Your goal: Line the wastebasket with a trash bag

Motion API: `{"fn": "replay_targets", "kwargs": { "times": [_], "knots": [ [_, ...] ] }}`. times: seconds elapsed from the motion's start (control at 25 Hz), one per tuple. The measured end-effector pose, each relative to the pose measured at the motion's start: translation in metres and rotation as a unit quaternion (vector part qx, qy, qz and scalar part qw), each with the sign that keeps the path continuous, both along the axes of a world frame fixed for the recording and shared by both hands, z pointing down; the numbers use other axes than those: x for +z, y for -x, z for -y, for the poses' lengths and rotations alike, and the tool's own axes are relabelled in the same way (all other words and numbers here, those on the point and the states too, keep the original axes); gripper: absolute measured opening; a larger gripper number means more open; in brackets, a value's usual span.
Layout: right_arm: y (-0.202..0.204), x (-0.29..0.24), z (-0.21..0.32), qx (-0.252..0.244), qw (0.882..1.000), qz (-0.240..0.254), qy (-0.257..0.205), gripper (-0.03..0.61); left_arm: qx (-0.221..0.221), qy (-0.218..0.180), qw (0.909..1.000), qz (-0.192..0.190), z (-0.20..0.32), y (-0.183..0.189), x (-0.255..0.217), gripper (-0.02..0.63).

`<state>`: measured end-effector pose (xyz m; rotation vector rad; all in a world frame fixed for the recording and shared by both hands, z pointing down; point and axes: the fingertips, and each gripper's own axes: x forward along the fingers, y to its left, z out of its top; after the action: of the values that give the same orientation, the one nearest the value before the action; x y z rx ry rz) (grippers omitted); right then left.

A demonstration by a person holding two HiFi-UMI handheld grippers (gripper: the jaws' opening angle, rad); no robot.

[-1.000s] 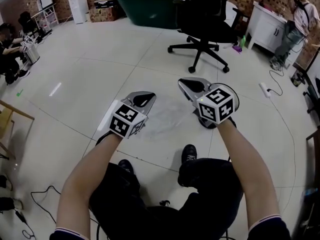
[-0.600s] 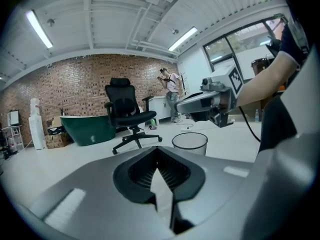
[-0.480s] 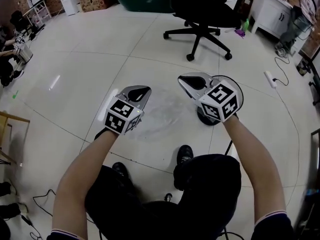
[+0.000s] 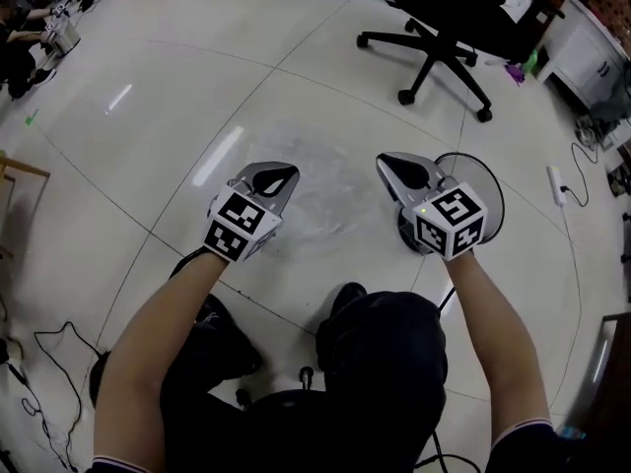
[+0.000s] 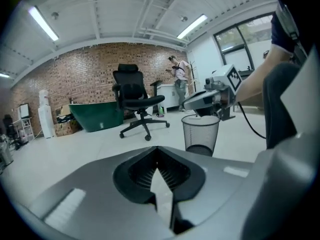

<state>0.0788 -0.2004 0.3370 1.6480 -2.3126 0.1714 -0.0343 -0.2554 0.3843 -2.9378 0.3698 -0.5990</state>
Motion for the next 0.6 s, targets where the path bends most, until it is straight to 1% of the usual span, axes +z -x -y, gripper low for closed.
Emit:
{"fn": "replay_targets", "kwargs": {
  "times": [0.16, 0.32, 0.48, 0.6],
  "knots": [
    [0.003, 0.018, 0.011, -0.006, 1.000, -0.001, -0.004, 0.002, -0.030, 0.006, 0.9993, 0.022, 0.001, 0.027, 0.036, 0.011],
    [0.014, 0.033, 0.022, -0.022, 1.000, -0.004, -0.006, 0.002, -0.062, 0.022, 0.9975, 0.024, 0.006, 0.050, 0.065, 0.011],
    [0.022, 0.059, 0.030, -0.048, 0.998, -0.021, 0.017, 0.002, -0.092, 0.035, 0.9948, 0.027, 0.010, 0.057, 0.093, 0.011],
    [0.030, 0.082, 0.033, -0.065, 0.997, -0.029, 0.038, 0.002, -0.103, 0.044, 0.9928, 0.042, 0.010, 0.060, 0.118, 0.011]
  ]
}}
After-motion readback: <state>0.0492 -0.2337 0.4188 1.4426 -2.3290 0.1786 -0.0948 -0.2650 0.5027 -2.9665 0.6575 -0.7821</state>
